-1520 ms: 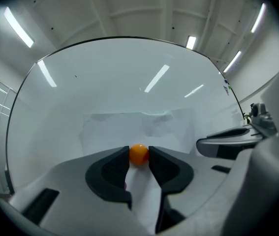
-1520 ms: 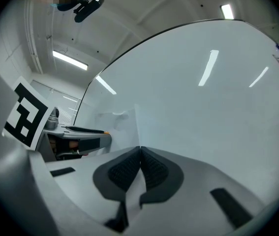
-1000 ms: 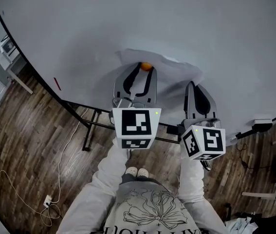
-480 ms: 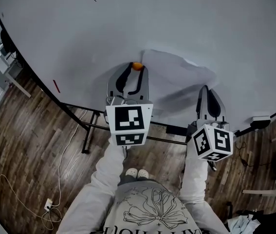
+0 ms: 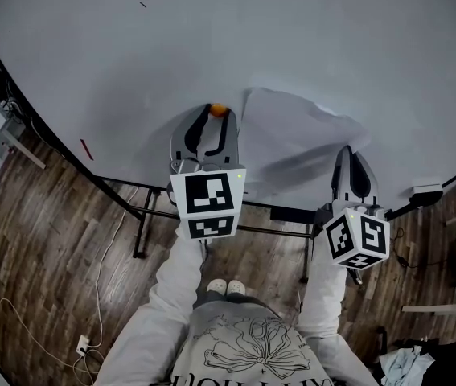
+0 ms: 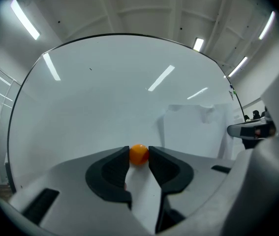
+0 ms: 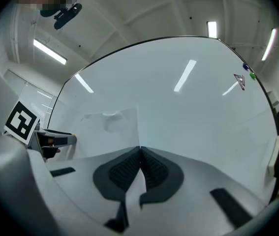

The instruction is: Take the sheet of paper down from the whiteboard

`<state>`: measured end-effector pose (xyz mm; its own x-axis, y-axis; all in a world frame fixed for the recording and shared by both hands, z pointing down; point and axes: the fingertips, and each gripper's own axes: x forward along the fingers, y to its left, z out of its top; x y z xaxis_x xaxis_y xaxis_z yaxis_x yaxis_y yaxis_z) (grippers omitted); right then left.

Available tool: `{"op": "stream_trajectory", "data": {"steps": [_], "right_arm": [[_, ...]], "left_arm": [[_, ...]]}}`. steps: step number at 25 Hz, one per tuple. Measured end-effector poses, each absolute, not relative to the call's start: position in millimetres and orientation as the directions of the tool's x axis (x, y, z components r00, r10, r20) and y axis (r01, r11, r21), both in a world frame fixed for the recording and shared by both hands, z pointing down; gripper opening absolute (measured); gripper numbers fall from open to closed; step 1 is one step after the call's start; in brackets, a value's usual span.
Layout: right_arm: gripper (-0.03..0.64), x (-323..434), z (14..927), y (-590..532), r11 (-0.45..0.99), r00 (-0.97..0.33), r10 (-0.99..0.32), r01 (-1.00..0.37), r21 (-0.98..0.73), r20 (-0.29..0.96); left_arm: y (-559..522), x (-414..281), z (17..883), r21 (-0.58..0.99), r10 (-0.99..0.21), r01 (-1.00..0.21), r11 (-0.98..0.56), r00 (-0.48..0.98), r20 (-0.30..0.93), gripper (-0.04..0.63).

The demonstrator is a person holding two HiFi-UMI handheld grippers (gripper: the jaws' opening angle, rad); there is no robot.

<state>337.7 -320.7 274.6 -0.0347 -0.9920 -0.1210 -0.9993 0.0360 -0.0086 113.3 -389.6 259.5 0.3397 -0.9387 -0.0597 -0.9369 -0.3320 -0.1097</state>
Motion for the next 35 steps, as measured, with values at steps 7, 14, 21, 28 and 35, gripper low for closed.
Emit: {"op": "stream_trajectory", "data": {"steps": [7,14,21,28,35], "right_arm": [[0.003,349,268,-314,0.015,-0.014,-0.991,-1.000,-0.005,-0.134],[0.003,354,256,-297,-0.003,0.002,-0.986,-1.000,0.006,-0.167],[0.003,368,246,-276,-0.036,0.034,-0.978,-0.999,0.007,-0.203],[0.003,375,244,-268,-0.063,0.061,-0.977,-0.998,0.005,-0.204],[0.003,377,249,-264,-0.079,0.078,-0.978,-0.997,-0.002,-0.192]], "left_arm": [[-389,115,260,-0.121,-0.940,-0.941,-0.318,0.329,-0.087,0.118],[-379,112,261,-0.108,-0.939,-0.941,-0.321,0.331,-0.092,0.118],[-361,119,258,-0.095,-0.924,-0.929,-0.358,0.367,-0.105,0.107],[-354,125,257,-0.083,-0.916,-0.921,-0.380,0.388,-0.104,0.098],[-346,128,262,-0.078,-0.912,-0.916,-0.393,0.399,-0.092,0.080]]}}
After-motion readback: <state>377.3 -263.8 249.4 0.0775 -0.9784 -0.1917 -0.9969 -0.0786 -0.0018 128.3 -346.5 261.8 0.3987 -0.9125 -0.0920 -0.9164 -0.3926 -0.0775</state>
